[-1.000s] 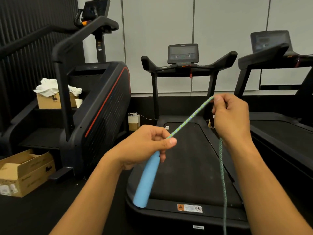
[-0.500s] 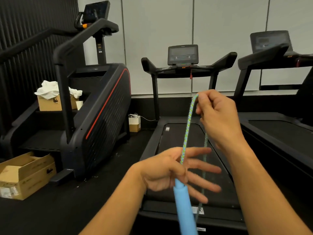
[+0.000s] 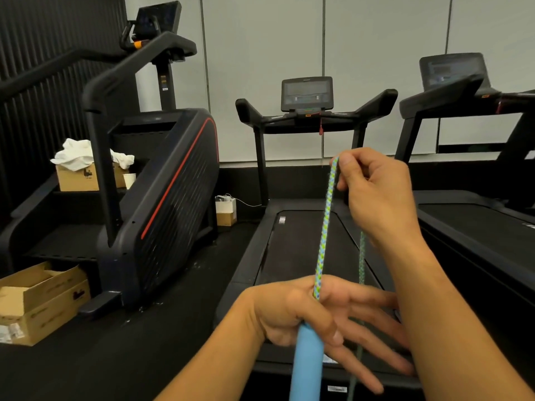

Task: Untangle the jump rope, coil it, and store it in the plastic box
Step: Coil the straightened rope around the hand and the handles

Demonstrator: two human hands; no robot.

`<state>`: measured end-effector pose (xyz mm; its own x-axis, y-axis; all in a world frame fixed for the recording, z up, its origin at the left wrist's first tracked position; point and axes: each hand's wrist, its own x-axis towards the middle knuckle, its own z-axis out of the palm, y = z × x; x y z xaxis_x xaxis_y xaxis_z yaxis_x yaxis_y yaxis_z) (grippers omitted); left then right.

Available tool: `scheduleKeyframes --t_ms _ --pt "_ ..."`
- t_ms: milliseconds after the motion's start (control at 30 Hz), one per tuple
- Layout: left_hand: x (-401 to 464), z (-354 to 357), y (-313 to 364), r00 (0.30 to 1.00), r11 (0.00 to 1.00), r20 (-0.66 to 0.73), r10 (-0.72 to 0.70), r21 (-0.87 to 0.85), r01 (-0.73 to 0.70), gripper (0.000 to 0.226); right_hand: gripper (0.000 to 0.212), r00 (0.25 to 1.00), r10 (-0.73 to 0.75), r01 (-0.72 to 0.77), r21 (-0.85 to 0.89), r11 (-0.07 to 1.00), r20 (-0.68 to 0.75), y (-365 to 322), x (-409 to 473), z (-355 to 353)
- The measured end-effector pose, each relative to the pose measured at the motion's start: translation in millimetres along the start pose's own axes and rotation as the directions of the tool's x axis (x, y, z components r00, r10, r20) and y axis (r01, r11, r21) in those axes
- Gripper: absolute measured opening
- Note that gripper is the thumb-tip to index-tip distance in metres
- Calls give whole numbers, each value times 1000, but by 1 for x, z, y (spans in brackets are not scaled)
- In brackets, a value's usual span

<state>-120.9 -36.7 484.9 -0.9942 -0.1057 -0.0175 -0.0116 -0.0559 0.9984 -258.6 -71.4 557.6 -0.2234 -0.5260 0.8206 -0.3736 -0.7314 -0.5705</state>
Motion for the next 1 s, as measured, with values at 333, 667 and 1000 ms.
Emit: scheduleKeyframes --t_ms 333,667,1000 --pt "-29 -12 39 960 961 -67 273 76 -268 77 24 959 130 -102 -123 987 252 39 -9 30" --pt "-71 -42 143 670 858 -535 514 346 -380 95 24 869 137 -7 -264 964 476 -6 -6 58" --pt "-67 -8 120 769 964 -605 205 262 -51 87 22 528 104 338 -321 885 843 -87 -5 -11"
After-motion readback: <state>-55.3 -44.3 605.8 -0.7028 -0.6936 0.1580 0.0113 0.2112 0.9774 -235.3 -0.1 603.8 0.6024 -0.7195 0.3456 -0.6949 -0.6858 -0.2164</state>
